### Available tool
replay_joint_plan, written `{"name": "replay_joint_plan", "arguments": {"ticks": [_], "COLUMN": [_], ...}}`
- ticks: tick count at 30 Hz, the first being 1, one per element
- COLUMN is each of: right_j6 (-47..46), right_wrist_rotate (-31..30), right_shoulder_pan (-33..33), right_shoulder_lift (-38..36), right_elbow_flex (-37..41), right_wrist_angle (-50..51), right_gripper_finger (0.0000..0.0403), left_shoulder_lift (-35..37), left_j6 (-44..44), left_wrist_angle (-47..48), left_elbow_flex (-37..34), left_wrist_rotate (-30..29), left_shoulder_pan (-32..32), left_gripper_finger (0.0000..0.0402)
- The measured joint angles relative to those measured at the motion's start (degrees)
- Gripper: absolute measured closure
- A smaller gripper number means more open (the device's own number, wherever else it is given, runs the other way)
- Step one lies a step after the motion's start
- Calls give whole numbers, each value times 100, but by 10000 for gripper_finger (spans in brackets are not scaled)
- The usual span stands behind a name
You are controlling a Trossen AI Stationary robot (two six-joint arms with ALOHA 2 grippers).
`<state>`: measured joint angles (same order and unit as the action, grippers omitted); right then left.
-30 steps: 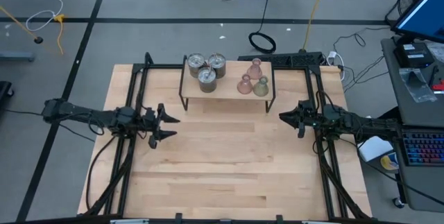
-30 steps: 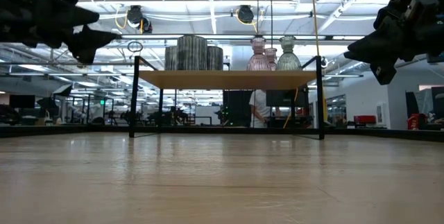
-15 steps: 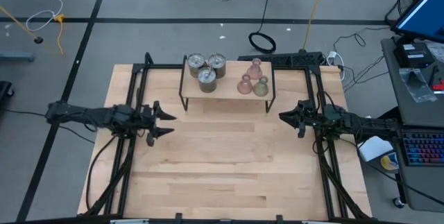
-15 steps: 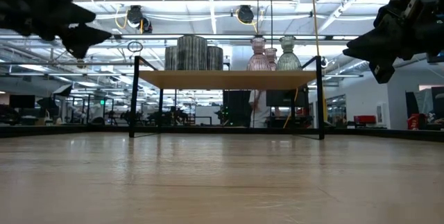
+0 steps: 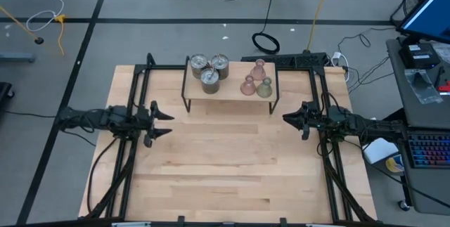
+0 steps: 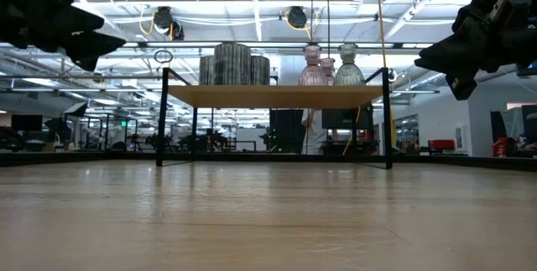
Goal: Pick & Place candle stick holders
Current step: Return to Home Position
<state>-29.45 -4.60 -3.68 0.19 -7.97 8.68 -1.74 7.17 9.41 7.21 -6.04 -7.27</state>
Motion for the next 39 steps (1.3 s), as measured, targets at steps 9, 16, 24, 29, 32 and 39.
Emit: {"name": "replay_joint_plan", "arguments": {"ticks": [9,16,24,29,32,39], "right_j6": [13,17,35,285,613,245], "right_wrist_rotate": [-89,-136,-136,-107,37,30], "right_shoulder_pan": [1,2,2,2,2,4], "right_shoulder_lift": [0,0,0,43,38,44], "right_elbow_flex": [-1,69,289,459,493,494], "right_wrist_angle": [8,-45,-47,-502,-878,-986], "right_gripper_finger": [344,344,344,344,344,344], "left_shoulder_lift": [148,99,92,89,89,89], "left_j6": [-162,-221,68,79,70,68], "left_wrist_angle": [-407,-473,-468,-472,-522,-531], "left_elbow_flex": [-394,-416,-416,-418,-427,-429], "left_wrist_rotate": [95,159,173,162,153,151], "left_shoulder_pan": [0,0,-2,0,0,-2], "left_gripper_finger": [158,158,158,158,158,158]}}
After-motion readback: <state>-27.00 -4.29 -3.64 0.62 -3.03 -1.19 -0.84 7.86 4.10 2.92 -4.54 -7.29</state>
